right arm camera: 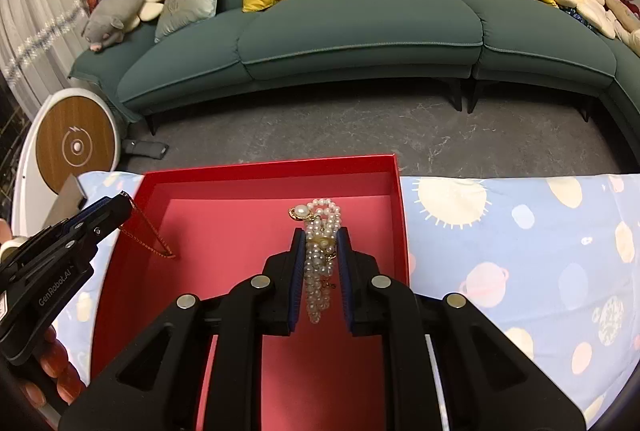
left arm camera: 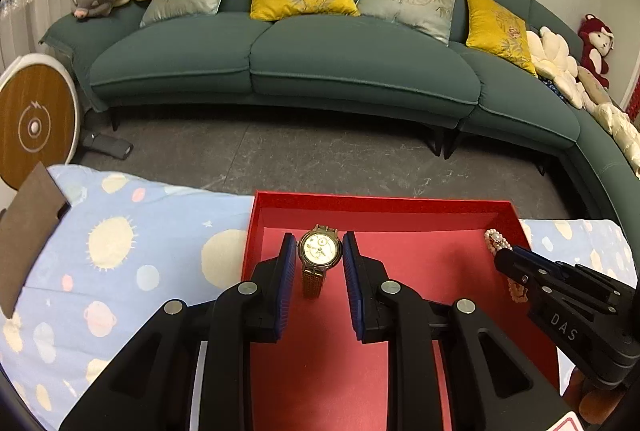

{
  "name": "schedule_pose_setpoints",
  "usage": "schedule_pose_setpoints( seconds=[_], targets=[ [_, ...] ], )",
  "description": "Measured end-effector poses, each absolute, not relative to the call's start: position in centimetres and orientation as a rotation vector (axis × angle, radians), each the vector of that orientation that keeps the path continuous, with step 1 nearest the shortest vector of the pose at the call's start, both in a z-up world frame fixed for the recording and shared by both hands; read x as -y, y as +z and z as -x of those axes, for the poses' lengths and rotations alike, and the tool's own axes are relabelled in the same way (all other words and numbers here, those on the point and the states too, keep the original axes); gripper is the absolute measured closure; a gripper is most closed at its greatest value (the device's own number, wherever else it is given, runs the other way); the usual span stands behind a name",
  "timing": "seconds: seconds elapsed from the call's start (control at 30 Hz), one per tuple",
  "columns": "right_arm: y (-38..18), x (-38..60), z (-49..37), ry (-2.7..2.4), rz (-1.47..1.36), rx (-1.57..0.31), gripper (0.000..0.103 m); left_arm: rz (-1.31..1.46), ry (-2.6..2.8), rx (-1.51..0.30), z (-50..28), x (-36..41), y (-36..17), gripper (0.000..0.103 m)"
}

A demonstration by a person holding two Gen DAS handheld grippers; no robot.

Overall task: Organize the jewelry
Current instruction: 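Carry the pearl necklace with the right tool while the left tool carries the gold watch over the red box, then open both tools to drop the necklace and gold watch into the red box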

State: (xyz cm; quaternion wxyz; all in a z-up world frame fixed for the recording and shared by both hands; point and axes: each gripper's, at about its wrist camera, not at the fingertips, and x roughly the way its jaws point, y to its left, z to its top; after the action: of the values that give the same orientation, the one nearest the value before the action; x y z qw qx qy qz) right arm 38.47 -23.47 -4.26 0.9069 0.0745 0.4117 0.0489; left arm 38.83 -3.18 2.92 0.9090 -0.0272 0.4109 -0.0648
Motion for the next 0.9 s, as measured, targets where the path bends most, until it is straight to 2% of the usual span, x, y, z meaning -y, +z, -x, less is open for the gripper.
schedule_pose_setpoints(
  seconds=[0.17, 0.23, 0.27, 0.37, 0.43, 0.53, 0.6, 0.67, 0.9],
  targets=[
    [-4.3, 23.6, -39.2, 0.081, -0.120, -0.840, 0.085, 0.044, -0.088, -0.864, -39.2, 3.6, 2.0, 0.081],
    [-3.8, 23.8, -38.7, 0.066, -0.116, -0.808, 0.071, 0.062, -0.088, -0.841, -38.9, 3.4, 2.6, 0.077],
    [-3.3, 23.9, -38.1, 0.062, -0.122, -0.784, 0.060, 0.067, -0.088, -0.834, -38.5, 3.2, 3.1, 0.076],
    [-1.4, 24.8, -35.4, 0.084, -0.141, -0.726, 0.059, 0.077, -0.113, -0.790, -36.6, 2.4, 5.3, 0.071],
    [0.2, 25.2, -32.3, 0.108, -0.149, -0.687, 0.059, 0.076, -0.141, -0.762, -34.6, 1.7, 7.2, 0.060],
    [2.3, 25.6, -27.2, 0.130, -0.141, -0.639, 0.058, 0.072, -0.165, -0.711, -30.5, 0.6, 9.8, 0.051],
    [3.2, 26.0, -23.3, 0.140, -0.151, -0.613, 0.046, 0.071, -0.173, -0.700, -27.6, -0.1, 11.0, 0.047],
    [3.7, 26.2, -19.9, 0.145, -0.171, -0.592, 0.041, 0.068, -0.181, -0.696, -24.8, -0.6, 11.6, 0.045],
    [2.8, 25.1, -9.8, 0.121, -0.125, -0.556, 0.041, 0.099, -0.182, -0.712, -15.1, -2.2, 10.0, 0.040]
  ],
)
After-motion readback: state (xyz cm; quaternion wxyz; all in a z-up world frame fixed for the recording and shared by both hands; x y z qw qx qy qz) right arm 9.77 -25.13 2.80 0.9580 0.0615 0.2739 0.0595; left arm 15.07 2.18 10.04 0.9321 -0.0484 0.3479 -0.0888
